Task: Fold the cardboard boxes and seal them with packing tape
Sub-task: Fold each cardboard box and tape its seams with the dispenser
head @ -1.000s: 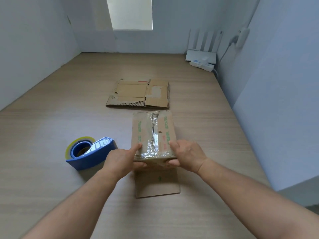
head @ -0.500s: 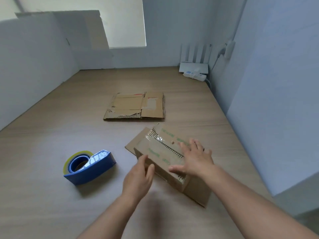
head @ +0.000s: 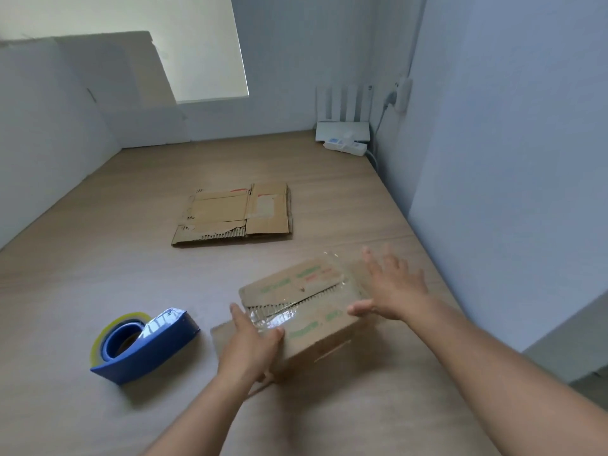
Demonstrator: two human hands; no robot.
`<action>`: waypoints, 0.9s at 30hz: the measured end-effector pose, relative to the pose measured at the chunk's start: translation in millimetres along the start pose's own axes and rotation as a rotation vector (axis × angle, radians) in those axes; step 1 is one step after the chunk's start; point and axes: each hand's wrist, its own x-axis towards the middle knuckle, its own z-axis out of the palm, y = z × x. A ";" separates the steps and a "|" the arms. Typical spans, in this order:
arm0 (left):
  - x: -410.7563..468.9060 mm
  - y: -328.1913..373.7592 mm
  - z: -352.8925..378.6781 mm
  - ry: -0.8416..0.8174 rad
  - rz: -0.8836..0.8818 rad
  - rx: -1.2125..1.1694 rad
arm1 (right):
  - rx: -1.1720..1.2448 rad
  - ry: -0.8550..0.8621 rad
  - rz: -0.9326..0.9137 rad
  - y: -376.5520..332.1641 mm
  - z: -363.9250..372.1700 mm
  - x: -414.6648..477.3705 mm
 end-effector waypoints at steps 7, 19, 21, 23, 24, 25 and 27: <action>1.4 -12.0 -10.4 0.063 0.129 0.252 | 0.544 -0.055 0.236 -28.4 22.7 -1.8; -4.7 -35.7 -12.5 0.122 0.261 0.389 | 0.557 -0.232 -0.384 -75.9 31.9 -20.7; -1.6 -36.9 -16.7 0.133 0.260 0.416 | 0.499 -0.256 -0.384 -75.7 42.6 -27.8; 0.0 -37.9 -18.2 0.134 0.271 0.425 | 0.534 -0.228 -0.360 -77.4 50.2 -32.7; 0.6 -38.3 -18.2 0.136 0.279 0.427 | 0.559 -0.198 -0.351 -78.7 53.6 -35.1; 1.3 -38.9 -18.6 0.134 0.289 0.432 | 0.580 -0.164 -0.346 -80.2 56.9 -38.1; 3.5 -41.0 -22.4 0.105 0.315 0.430 | 0.630 -0.094 -0.339 -83.2 63.3 -46.7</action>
